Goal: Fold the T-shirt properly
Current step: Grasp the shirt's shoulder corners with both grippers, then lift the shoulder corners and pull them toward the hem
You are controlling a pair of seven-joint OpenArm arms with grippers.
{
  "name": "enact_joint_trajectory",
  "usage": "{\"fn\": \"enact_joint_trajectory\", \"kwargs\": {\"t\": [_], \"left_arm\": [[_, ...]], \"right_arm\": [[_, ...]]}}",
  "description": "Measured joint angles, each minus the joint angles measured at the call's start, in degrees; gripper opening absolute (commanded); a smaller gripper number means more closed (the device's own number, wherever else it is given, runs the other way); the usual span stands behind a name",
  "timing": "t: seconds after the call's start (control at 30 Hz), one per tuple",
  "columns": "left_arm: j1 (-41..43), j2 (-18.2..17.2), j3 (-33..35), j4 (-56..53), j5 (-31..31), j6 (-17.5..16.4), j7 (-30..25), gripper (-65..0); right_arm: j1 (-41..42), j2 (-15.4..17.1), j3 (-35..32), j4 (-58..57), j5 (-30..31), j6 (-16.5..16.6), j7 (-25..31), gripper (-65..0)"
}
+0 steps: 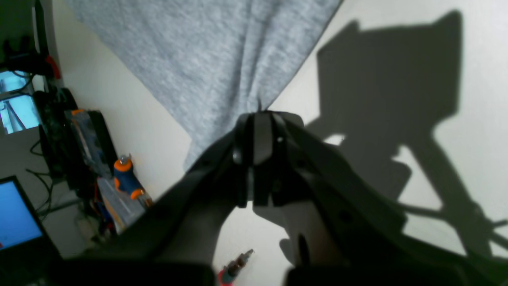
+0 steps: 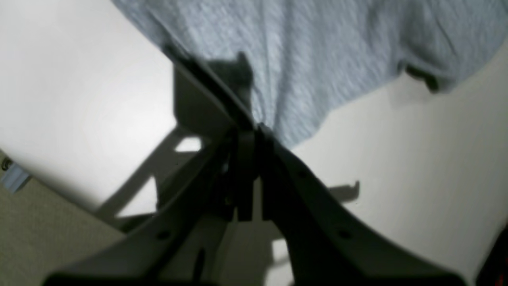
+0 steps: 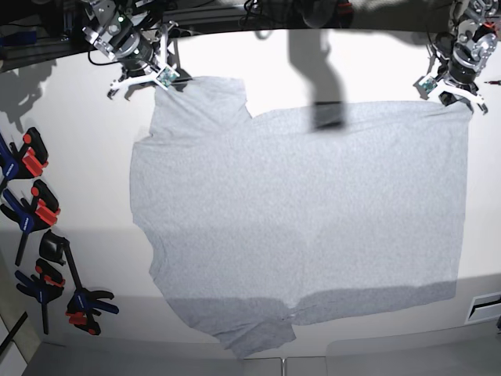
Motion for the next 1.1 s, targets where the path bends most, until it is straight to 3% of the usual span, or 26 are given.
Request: {"fn": "enact_joint_trajectory", "kwargs": {"t": [0.1,0.23,0.33,0.4,0.47,0.6,0.87,1.0,1.1], "left_arm": [[0.2,0.0,0.1,3.0,-1.0,-0.5,5.4,-65.0],[0.5,0.3,0.4,7.9,-1.9,5.0,12.0,-65.0],[0.8,0.3,0.6,10.4,-2.0,11.5,11.8,-65.0],[0.6,0.3,0.5,11.2,-1.8,15.7,8.8,-65.0],[0.5,0.3,0.5,11.2,-1.8,17.4,5.5,-65.0],[0.5,0.3,0.5,11.2,-1.9,17.5,-1.2,-65.0],[0.1,0.3,0.5,11.1,-1.9,17.5,-2.7,-65.0],[0.0,0.3,0.5,11.1,-7.1,17.5,-2.8,-65.0],[0.0,0.3,0.5,11.1,-7.5,17.6,-2.7,-65.0]], "right_arm": [[-0.1,0.0,0.0,2.6,-0.2,-1.5,-0.8,-65.0],[-0.1,0.0,0.0,6.9,-0.2,-3.1,-1.4,-65.0],[0.0,0.0,0.0,9.6,-0.2,-4.5,-1.2,-65.0],[0.5,0.0,0.0,10.6,-0.2,-5.6,-1.5,-65.0],[1.8,0.0,0.0,10.9,-0.1,-5.8,-1.9,-65.0],[5.6,0.0,0.0,10.9,-0.1,-6.2,-2.7,-65.0],[12.6,0.0,-0.1,10.9,2.2,-6.2,-2.7,-65.0],[15.0,0.0,-0.1,10.9,4.3,-6.3,-2.8,-65.0],[15.8,0.0,-0.1,10.9,5.1,-6.2,-2.7,-65.0]]}}
